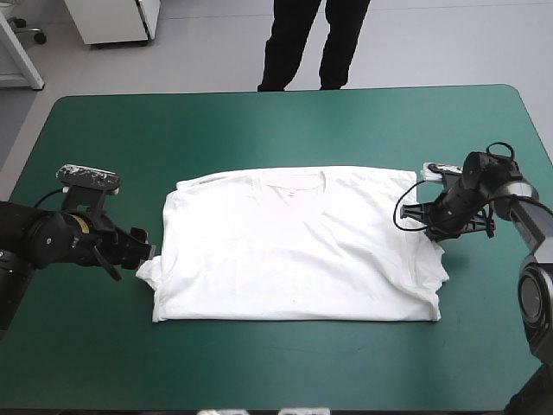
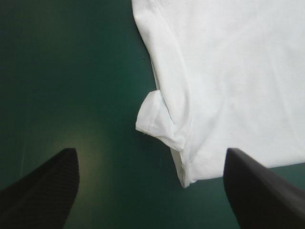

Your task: Fold the cloth

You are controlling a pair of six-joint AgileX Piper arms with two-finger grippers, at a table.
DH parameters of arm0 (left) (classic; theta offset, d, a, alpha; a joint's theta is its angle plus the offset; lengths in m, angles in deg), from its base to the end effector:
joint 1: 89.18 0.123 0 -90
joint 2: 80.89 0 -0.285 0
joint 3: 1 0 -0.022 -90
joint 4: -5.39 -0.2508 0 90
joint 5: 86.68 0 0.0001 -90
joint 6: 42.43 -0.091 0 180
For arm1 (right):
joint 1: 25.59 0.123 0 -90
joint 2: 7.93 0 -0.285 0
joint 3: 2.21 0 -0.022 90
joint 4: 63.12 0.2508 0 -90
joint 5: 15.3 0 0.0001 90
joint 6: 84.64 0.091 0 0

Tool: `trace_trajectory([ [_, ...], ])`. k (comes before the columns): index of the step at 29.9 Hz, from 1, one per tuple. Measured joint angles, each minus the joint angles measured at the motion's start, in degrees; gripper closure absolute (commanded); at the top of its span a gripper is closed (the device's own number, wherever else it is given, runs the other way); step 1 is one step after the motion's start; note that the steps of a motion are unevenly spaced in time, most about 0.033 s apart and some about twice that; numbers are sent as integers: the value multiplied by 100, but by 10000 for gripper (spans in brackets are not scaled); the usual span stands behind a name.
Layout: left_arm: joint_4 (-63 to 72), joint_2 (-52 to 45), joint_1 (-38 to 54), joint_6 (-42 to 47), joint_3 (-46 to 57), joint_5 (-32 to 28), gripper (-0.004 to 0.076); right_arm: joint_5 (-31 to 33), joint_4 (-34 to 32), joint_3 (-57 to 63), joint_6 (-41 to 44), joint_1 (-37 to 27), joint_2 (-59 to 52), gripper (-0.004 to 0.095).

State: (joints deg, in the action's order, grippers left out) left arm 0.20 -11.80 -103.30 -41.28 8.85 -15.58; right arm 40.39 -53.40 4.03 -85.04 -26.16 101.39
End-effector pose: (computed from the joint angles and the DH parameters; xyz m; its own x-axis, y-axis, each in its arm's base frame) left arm 0.1818 -0.0377 0.3804 -0.8377 0.2203 -0.4998 0.2094 0.9747 0.0788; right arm 0.3444 0.0093 0.2146 -0.9844 0.0981 -0.1459 0.0758 0.9856 0.1513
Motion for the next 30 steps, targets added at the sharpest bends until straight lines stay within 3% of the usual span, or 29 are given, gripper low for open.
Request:
trace_trajectory([
  [11,7,0,0,0,0,0,126,278,266,5,-21,0,-644,923],
  [19,21,0,0,0,0,0,126,426,1211,5,-540,49,-760,923],
  [30,62,0,0,0,0,0,126,-244,1262,5,-570,1081,-564,891],
])
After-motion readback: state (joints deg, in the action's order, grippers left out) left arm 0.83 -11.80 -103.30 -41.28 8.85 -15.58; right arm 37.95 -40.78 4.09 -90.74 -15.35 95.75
